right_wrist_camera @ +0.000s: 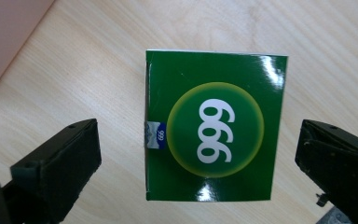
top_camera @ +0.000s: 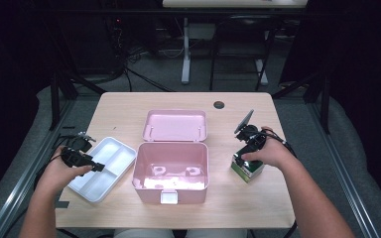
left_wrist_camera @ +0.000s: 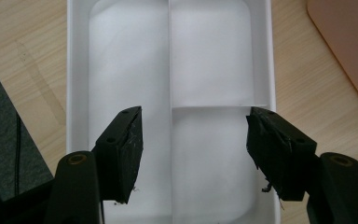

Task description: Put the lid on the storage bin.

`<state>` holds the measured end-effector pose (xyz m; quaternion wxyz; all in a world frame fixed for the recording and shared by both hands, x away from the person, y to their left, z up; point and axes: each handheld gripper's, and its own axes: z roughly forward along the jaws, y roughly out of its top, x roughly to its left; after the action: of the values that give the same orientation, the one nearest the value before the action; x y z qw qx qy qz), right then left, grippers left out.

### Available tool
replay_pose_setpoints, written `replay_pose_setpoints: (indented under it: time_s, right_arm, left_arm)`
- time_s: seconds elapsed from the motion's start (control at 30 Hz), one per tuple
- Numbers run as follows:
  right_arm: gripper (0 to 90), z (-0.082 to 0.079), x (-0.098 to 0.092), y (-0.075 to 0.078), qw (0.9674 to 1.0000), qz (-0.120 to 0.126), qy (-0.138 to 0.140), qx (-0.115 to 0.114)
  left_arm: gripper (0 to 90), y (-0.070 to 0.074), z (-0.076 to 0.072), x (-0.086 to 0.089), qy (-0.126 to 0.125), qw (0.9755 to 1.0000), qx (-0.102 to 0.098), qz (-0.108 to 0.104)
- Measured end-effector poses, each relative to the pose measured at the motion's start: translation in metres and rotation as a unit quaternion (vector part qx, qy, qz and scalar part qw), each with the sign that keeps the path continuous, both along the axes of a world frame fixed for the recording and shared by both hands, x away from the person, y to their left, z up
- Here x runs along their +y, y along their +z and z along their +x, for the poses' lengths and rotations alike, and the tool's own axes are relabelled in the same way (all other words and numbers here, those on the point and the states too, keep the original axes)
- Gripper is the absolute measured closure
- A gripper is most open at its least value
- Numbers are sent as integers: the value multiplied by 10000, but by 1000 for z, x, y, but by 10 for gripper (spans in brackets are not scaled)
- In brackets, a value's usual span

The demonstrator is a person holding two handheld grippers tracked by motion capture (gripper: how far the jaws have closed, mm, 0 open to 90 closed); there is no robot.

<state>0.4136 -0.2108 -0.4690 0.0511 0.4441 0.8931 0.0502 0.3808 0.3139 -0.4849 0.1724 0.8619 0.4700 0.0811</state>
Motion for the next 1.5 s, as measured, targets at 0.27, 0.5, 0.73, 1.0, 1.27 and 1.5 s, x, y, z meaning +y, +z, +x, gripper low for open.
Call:
replay_pose_setpoints:
  time_s: [0.27, 0.5, 0.73, 1.0, 1.27, 1.5]
  right_arm:
    - [66, 6, -4, -13, 9998, -49, -60, 203]
    - [138, 10, -9, -16, 9996, -60, -174, 205]
    - [140, 12, -13, -18, 9992, 90, -247, 292]
    - [141, 12, -15, -22, 9988, 146, -323, 329]
    - [152, 11, -13, -20, 9988, 60, -308, 368]
    - [154, 9, -13, -17, 9988, 136, -249, 392]
  left_arm:
    - [366, 2, -1, 0, 10, 10000, -20, -4]
    - [367, 2, -1, 1, -4, 10000, -41, -28]
    - [367, 3, -2, 1, -23, 10000, -55, -30]
    - [367, 6, -3, 3, -24, 9999, -102, -25]
    - [367, 7, -4, 4, -7, 9999, -114, -26]
    - [367, 6, -4, 4, -7, 10000, -88, -19]
